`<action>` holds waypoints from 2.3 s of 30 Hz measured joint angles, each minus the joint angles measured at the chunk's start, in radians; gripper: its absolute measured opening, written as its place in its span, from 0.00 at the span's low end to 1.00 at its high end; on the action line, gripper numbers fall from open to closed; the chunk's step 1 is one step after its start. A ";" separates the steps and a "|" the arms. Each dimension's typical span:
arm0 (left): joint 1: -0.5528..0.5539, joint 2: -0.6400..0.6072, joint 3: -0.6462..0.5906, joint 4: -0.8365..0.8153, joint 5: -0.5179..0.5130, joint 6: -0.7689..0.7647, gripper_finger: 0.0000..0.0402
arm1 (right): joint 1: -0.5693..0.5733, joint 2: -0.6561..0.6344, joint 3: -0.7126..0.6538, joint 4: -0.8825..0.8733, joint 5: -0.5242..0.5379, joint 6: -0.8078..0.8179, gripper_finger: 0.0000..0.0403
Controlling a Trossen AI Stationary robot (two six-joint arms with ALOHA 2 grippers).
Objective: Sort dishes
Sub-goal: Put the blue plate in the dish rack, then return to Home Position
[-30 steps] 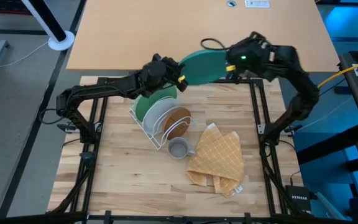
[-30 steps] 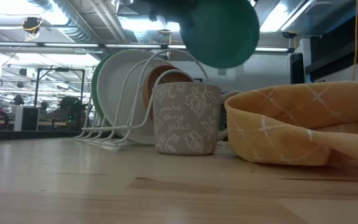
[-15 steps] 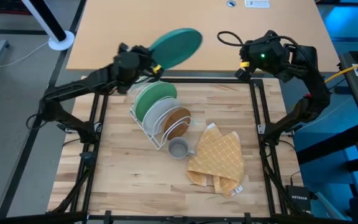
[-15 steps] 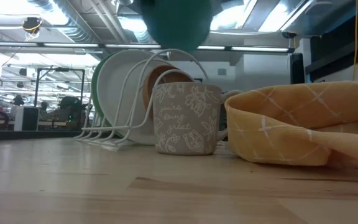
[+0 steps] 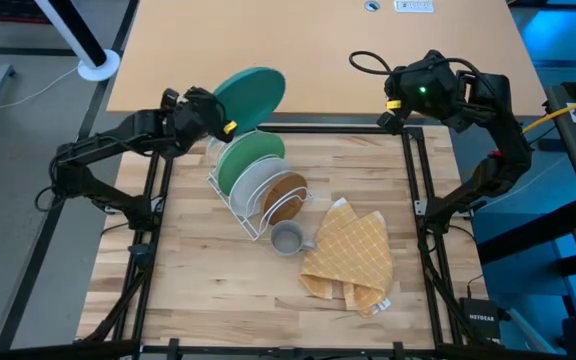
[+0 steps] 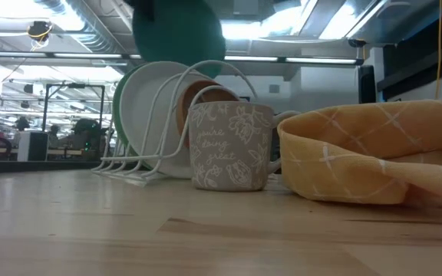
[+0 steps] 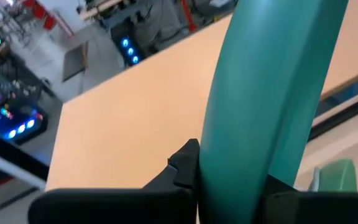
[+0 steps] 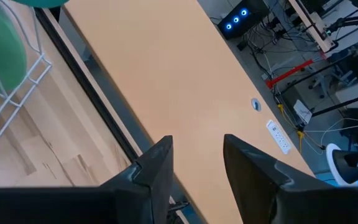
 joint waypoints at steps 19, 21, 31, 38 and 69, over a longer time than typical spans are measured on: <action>-0.083 0.003 -0.043 -0.308 0.047 -0.360 0.08 | 0.000 0.000 0.000 0.000 0.000 0.002 0.36; -0.083 0.006 -0.070 -0.308 0.071 -0.361 0.09 | 0.000 0.000 0.000 0.000 -0.001 0.012 0.36; -0.084 0.016 -0.224 -0.296 0.114 -0.462 0.09 | 0.000 0.000 -0.001 0.001 -0.125 0.027 0.36; -0.084 0.016 -0.302 -0.290 0.174 -0.508 0.15 | 0.000 0.000 -0.001 0.000 -0.140 0.026 0.36; -0.076 -0.080 -0.198 -0.195 0.197 -0.272 0.36 | 0.000 0.000 -0.001 0.000 -0.160 0.057 0.36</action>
